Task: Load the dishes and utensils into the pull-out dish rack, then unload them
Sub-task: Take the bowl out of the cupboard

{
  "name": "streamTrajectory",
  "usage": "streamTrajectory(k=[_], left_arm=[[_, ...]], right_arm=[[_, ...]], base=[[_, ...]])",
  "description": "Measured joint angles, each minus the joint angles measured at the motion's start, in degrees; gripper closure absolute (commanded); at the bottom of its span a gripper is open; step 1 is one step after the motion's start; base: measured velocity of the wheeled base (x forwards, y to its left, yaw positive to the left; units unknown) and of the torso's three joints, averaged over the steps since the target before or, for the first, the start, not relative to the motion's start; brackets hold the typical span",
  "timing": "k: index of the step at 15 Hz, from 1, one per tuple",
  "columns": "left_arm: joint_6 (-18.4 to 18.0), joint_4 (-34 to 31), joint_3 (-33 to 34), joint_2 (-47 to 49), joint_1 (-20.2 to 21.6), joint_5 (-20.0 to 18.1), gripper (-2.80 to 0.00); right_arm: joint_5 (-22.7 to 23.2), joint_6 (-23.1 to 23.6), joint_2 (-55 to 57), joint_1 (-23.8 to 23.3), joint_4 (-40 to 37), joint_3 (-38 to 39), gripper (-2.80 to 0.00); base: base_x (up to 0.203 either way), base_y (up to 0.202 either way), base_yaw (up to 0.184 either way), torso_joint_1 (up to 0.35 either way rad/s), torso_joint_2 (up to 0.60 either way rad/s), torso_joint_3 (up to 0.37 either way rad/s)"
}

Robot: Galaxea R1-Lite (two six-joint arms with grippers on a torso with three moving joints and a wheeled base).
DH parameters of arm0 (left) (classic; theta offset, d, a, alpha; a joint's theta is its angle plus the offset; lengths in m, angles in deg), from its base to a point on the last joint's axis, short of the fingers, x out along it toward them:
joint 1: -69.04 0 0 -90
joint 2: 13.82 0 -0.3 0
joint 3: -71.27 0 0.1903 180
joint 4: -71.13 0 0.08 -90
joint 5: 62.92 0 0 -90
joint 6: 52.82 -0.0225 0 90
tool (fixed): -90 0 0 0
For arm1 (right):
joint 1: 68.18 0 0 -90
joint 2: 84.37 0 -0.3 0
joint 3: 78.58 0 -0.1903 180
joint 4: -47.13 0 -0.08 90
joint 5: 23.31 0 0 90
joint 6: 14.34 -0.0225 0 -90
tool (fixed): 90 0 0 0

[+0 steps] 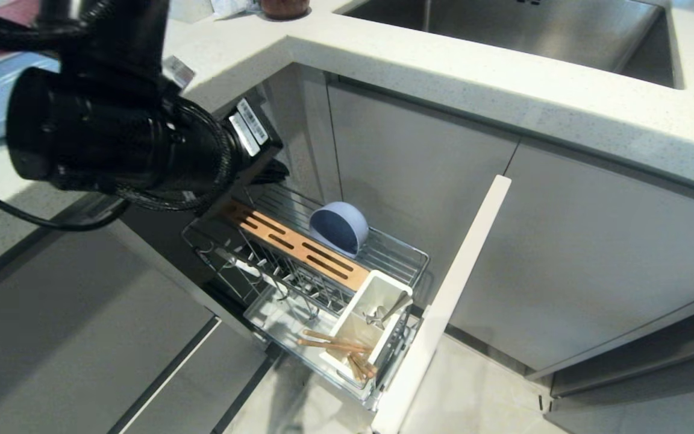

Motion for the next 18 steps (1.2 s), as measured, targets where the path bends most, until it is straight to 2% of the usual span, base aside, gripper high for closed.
streamTrajectory(k=[2, 6, 9, 10, 13, 18], left_arm=[[0.11, 1.92, 1.17, 2.50, -0.33, 0.37, 0.00], [-0.35, 6.37, 3.32, 7.73, -0.52, 3.49, 0.00], [-0.61, 9.55, 4.70, 11.54, -0.52, 3.84, 0.00], [-0.63, 9.82, 4.78, 12.60, -0.52, 3.84, -2.80], [-0.61, 10.29, 4.69, 14.96, -0.40, 3.84, -2.80], [-0.93, 14.65, 4.61, 16.60, 0.02, 3.73, -2.80]], right_arm=[[0.01, -0.01, -0.01, 0.00, 0.00, 0.00, 0.00], [0.00, -0.01, 0.00, 0.00, 0.00, 0.00, 0.00], [0.00, -0.01, 0.01, 0.00, 0.00, 0.00, 0.00], [0.02, -0.01, -0.01, 0.00, 0.00, 0.00, 0.00], [0.02, 0.00, 0.01, 0.00, 0.00, 0.00, 0.00], [0.02, -0.01, 0.01, 0.00, -0.01, 0.00, 0.00]], base=[[0.000, 0.000, 0.000, 0.000, 0.00, 0.000], [0.000, 0.000, 0.000, 0.000, 0.00, 0.000], [0.000, 0.000, 0.000, 0.000, 0.00, 0.000], [0.000, 0.000, 0.000, 0.000, 0.00, 0.000], [0.000, 0.000, 0.000, 0.000, 0.00, 0.000], [0.000, 0.000, 0.000, 0.000, 0.00, 0.000]])
